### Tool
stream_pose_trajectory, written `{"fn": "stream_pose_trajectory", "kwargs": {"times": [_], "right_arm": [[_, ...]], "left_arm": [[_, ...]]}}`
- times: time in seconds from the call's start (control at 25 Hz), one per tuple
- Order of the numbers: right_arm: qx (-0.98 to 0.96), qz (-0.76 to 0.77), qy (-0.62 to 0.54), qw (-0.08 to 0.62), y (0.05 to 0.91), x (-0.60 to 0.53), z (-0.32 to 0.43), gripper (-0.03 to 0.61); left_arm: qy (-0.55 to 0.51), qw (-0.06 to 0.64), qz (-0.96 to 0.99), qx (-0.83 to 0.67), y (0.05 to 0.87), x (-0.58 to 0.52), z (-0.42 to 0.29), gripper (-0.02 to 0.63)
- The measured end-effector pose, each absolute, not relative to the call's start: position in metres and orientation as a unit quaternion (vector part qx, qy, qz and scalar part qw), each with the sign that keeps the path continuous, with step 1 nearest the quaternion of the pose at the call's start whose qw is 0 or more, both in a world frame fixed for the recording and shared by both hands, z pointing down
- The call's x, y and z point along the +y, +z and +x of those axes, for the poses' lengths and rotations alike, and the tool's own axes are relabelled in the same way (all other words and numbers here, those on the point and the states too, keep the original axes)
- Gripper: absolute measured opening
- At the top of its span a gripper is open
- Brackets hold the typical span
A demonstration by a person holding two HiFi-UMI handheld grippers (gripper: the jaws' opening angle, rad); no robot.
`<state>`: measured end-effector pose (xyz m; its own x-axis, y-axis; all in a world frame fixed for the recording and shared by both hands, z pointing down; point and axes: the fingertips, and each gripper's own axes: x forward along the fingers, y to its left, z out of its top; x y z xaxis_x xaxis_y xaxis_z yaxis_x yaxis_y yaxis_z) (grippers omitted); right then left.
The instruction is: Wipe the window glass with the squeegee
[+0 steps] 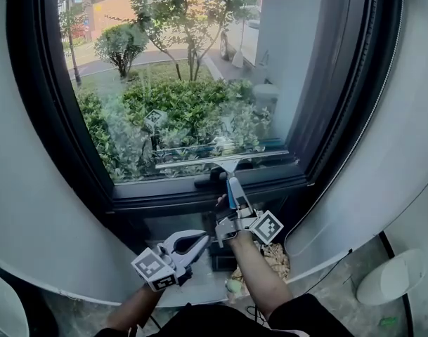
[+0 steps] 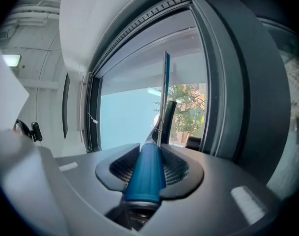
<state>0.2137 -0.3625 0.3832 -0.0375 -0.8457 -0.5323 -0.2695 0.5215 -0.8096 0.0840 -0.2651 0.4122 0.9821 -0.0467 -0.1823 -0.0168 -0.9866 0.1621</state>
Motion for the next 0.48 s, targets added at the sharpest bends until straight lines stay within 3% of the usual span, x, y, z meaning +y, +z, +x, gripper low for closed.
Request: {"fn": "stream_pose_trajectory", "kwargs": {"times": [0.48], "right_arm": [[0.723,-0.405,-0.189,0.527,0.321,-0.349,0.222,0.133]], "left_arm": [[-0.1,0.079,0.992,-0.017,0.405,-0.265,0.087,-0.005]]}}
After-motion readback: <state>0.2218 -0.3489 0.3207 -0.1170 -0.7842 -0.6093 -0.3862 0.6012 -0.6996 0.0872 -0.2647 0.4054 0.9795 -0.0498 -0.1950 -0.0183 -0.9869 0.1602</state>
